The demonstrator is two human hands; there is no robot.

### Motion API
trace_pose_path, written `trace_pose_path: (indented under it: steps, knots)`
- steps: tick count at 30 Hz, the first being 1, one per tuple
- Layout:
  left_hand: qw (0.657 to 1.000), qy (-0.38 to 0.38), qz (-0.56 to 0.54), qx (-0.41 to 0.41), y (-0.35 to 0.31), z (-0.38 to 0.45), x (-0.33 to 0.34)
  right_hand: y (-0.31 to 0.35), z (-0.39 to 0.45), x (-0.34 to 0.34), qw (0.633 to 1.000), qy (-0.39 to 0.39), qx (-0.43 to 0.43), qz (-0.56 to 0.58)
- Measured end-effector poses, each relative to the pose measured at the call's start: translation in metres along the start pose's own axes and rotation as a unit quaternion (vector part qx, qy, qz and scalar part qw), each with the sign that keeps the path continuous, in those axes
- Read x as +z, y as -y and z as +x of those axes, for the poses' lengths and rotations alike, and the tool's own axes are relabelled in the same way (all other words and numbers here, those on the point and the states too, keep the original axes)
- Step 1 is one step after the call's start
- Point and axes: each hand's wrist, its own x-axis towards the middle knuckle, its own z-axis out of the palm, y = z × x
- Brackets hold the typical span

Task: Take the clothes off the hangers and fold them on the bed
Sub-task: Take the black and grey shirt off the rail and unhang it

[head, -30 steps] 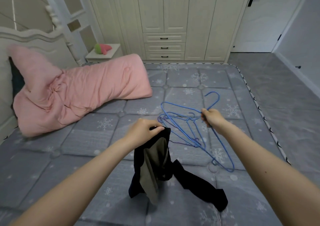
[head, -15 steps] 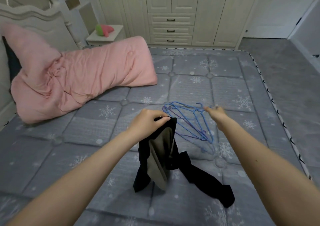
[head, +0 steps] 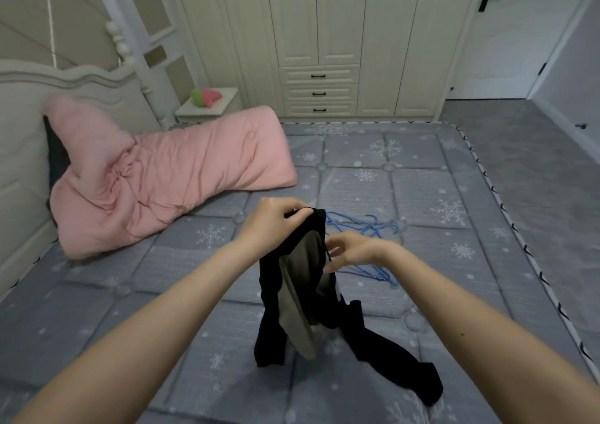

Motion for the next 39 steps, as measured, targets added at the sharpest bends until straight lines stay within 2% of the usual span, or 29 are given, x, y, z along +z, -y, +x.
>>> trace_pose_path:
  steps: [4, 8, 14, 20, 26, 30, 36, 39]
  knots:
    - [0.997, -0.074, -0.01, 0.013, -0.041, -0.013, -0.029, 0.018, -0.025, 0.024, 0.999, -0.007, -0.012, -0.036]
    - [0.99, -0.135, -0.026, -0.006, -0.083, -0.032, -0.056, 0.032, -0.051, 0.039, 0.989, -0.114, -0.024, -0.09]
    - [0.976, -0.217, -0.032, -0.014, -0.124, -0.079, -0.092, 0.049, -0.103, 0.039, 0.96, -0.23, -0.027, -0.159]
    - [0.964, -0.265, -0.017, 0.001, -0.144, -0.131, -0.123, 0.051, -0.164, 0.033, 0.941, -0.25, 0.009, -0.228]
    - [0.963, -0.27, -0.005, -0.004, -0.151, -0.188, -0.158, 0.076, -0.234, 0.022, 0.904, -0.371, 0.038, -0.208]
    - [0.961, -0.276, -0.017, -0.002, -0.144, -0.234, -0.183, 0.103, -0.284, 0.037, 0.891, -0.422, 0.005, -0.167]
    - [0.96, -0.277, -0.049, 0.004, -0.138, -0.299, -0.222, 0.135, -0.357, 0.093, 0.887, -0.445, -0.006, -0.124]
    - [0.961, -0.271, -0.055, 0.014, -0.134, -0.324, -0.23, 0.139, -0.39, 0.118, 0.898, -0.397, 0.064, -0.18]
